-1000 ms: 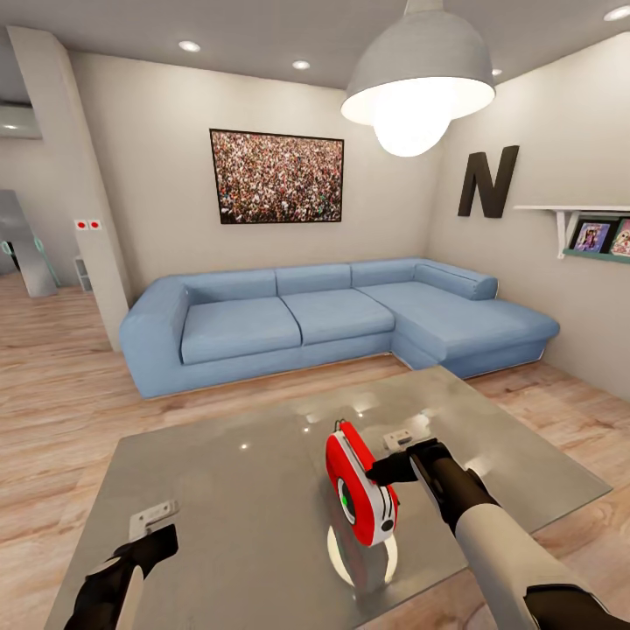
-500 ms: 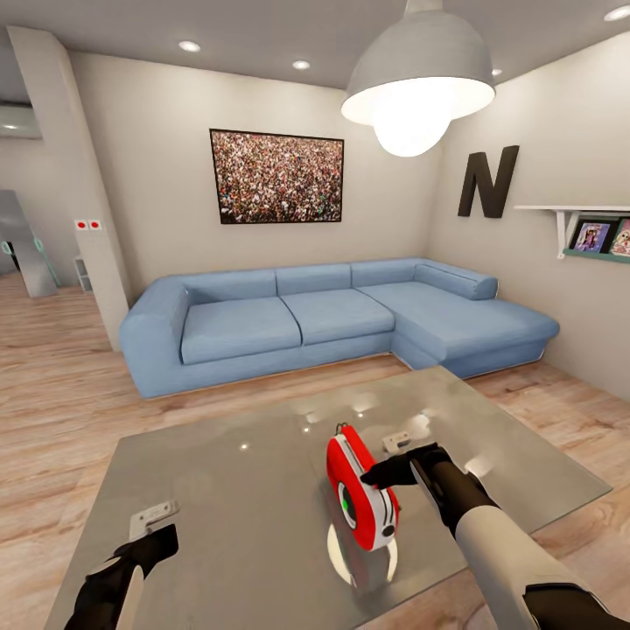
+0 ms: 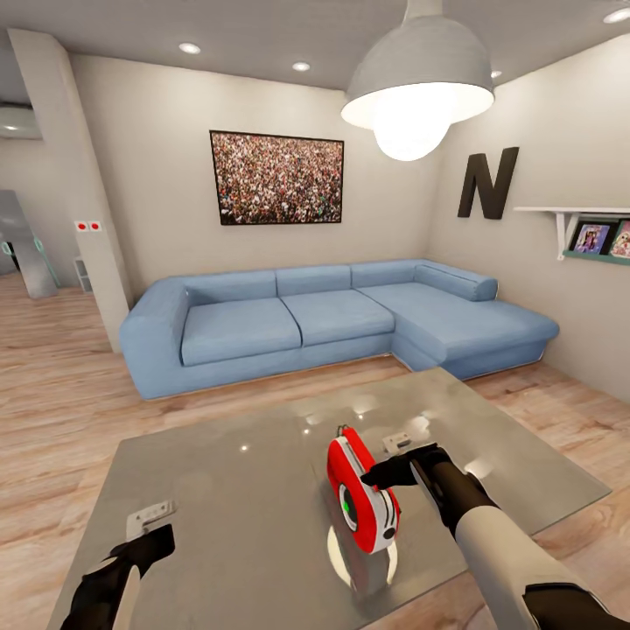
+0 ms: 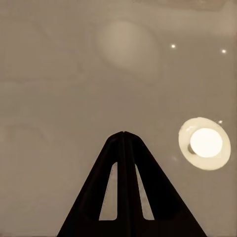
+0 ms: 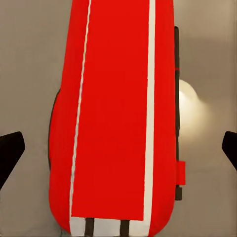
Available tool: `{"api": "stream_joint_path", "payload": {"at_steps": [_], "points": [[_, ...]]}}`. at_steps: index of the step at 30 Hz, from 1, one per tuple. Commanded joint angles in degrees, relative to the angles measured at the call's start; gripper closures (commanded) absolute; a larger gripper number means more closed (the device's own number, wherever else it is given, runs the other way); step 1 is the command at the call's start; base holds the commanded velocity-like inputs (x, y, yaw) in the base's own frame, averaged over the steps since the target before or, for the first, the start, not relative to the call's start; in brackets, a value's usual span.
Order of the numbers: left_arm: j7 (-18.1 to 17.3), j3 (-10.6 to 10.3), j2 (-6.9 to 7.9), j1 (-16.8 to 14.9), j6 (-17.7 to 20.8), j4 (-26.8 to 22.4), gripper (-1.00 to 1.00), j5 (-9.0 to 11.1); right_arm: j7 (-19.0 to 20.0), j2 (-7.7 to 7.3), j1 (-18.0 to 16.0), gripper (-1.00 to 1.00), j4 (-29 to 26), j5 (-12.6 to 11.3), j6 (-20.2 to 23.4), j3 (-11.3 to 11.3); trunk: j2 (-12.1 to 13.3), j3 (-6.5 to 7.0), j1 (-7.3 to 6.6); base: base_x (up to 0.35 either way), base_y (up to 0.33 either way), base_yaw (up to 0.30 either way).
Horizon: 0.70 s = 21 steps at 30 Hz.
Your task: Turn on the radio receiver that's on the table in the living room.
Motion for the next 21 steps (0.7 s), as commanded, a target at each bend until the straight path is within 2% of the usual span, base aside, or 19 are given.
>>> {"api": "stream_joint_path", "payload": {"at_steps": [1,5,15,21], "points": [[-0.01,-0.02,0.34,0.00,0.00,0.00,1.00,0.02,-0.05,0.00,0.00,-1.00,0.00,0.01,0.00,0.00,0.42,0.18,-0.23,0.000,0.000,0.000],[-0.03,-0.05,1.09,0.00,0.06,0.00,1.00,0.03,-0.39,-0.02,0.00,-1.00,0.01,0.05,-0.08,0.06,2.02,0.90,-1.10,0.000,0.000,0.000],[-0.03,-0.05,1.24,0.01,0.05,0.00,1.00,0.03,-0.89,0.00,0.00,-1.00,-0.07,0.38,-0.28,0.02,6.03,2.70,-3.30,-0.004,-0.001,0.000],[-0.03,-0.05,1.24,0.00,0.07,0.06,1.00,-0.04,-1.00,-0.01,0.00,-1.00,-0.08,0.44,-1.64,-0.17,8.44,3.77,-4.62,-0.208,-0.109,0.000]]}}
